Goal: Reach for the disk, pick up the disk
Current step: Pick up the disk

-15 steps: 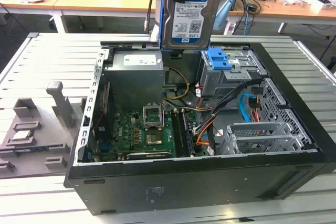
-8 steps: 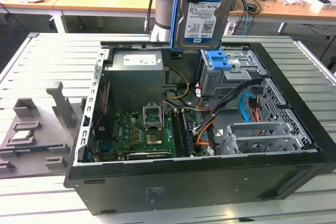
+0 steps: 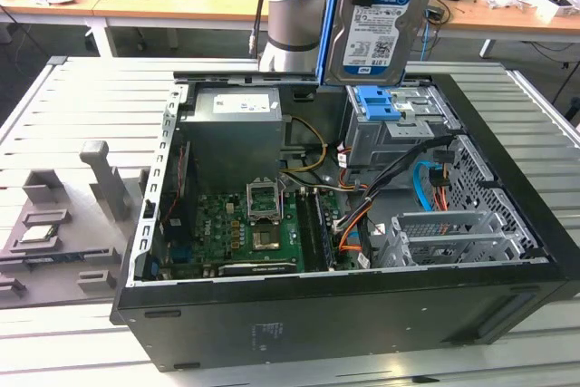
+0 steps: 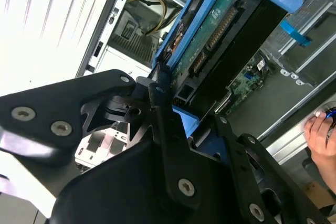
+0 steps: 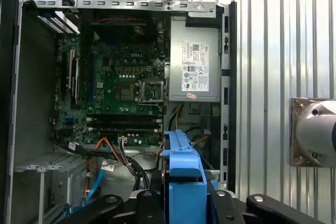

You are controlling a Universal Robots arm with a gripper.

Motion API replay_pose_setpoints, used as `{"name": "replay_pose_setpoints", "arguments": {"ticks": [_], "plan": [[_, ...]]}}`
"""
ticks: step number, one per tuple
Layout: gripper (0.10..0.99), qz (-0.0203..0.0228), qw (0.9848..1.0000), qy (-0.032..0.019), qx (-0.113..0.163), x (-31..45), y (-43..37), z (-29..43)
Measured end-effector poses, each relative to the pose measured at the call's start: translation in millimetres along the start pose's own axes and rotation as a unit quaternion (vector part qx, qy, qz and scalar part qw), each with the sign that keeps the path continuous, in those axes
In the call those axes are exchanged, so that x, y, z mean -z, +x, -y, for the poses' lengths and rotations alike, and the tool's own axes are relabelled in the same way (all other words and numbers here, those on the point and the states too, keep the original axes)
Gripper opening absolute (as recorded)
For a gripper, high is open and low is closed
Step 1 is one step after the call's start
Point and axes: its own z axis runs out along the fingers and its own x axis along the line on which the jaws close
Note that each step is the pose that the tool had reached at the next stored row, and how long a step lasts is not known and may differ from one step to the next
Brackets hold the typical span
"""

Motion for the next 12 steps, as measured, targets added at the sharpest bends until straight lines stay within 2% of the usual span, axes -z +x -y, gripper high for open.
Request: {"name": "replay_pose_setpoints", "arguments": {"ticks": [7, 10, 12], "plan": [[0.365, 0.0000, 1.0000, 0.0000, 0.000, 0.1, 0.2, 1.5], [0.365, 0.0000, 1.0000, 0.0000, 0.000, 0.1, 4.4, 1.5], [0.365, 0.0000, 1.0000, 0.0000, 0.000, 0.1, 10.1, 1.3]]}}
